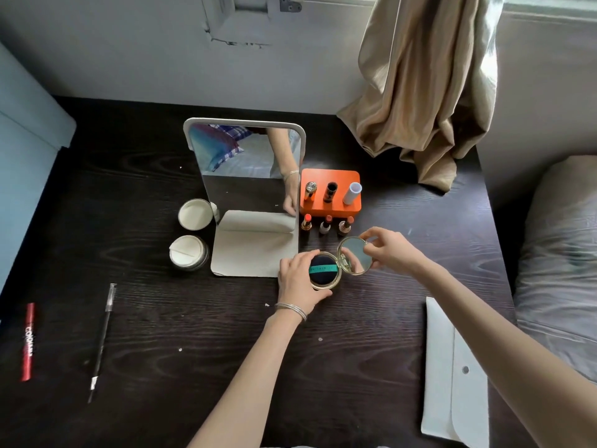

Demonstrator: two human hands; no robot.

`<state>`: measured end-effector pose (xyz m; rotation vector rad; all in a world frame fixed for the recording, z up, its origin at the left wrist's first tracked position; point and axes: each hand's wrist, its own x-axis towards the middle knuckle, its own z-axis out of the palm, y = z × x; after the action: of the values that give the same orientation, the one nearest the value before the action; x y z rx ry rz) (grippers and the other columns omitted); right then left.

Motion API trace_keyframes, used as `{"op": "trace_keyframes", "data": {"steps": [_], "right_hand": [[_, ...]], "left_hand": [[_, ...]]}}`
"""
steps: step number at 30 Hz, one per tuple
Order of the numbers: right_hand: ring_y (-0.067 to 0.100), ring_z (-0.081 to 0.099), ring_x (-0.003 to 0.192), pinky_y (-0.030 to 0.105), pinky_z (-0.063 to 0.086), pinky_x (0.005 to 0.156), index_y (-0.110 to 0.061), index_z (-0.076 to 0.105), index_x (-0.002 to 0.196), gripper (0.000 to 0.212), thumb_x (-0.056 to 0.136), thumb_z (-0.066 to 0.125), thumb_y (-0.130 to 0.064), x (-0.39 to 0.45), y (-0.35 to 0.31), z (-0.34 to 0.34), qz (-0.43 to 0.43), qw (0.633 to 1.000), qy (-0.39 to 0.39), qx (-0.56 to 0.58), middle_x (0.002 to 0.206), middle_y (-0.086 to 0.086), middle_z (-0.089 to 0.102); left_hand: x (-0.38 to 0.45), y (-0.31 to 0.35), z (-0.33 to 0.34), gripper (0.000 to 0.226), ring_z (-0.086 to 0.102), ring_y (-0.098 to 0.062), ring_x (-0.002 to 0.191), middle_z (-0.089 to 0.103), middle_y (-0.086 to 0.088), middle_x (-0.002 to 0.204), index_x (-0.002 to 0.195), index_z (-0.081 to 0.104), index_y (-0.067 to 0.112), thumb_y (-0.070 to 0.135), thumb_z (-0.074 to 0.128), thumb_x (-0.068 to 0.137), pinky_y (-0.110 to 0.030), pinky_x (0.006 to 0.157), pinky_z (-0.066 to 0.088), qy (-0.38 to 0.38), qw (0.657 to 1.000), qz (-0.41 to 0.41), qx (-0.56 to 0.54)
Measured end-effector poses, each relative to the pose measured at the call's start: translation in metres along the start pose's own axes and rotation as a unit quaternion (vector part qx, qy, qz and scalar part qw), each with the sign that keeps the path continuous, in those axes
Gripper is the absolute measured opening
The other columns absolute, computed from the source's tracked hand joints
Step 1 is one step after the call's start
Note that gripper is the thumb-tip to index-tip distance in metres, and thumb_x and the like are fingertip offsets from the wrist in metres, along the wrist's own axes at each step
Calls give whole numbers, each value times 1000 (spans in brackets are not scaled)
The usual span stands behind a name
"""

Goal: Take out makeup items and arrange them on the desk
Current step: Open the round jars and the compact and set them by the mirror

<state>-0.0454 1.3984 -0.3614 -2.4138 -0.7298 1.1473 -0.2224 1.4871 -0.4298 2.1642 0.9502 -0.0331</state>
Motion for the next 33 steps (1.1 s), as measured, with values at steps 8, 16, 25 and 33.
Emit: {"op": "trace_keyframes", "data": {"steps": [8, 16, 25, 33], "right_hand": [[10, 56, 57, 17, 44, 52, -9, 56, 118, 30, 89, 47, -10, 6, 2, 3, 15, 1000, -20, 7, 89, 9, 63], [18, 62, 68, 26, 52, 59, -10, 57, 121, 33, 91, 44, -9, 9, 0, 1, 14, 1000, -15, -8, 103, 11, 64], [24, 58, 112, 28, 43, 95, -9, 53, 131, 38, 94, 47, -14, -3, -10, -3, 5, 998, 4, -67, 127, 12, 60], [16, 57, 112, 13, 46, 84, -9, 51, 133, 39, 94, 53, -14, -53, -27, -3, -62, 996, 62, 23, 133, 6, 56]], "left_hand": [[3, -4, 1, 79, 39, -15, 116, 44, 9, 137, 134, 42, 26, 35, 81, 65, -27, 99, 37, 1, 1000, 12, 27], [4, -2, 3, 79, 41, -15, 117, 45, 8, 136, 133, 42, 26, 35, 82, 65, -28, 98, 38, 6, 1000, -3, 31], [-2, 1, -1, 88, 34, -17, 125, 37, 2, 140, 141, 33, 25, 37, 80, 68, -28, 107, 33, -2, 999, -15, 45], [-31, 4, -22, 80, 37, -19, 123, 42, -1, 136, 140, 38, 22, 39, 76, 72, -27, 104, 32, 66, 997, -41, 4]]}}
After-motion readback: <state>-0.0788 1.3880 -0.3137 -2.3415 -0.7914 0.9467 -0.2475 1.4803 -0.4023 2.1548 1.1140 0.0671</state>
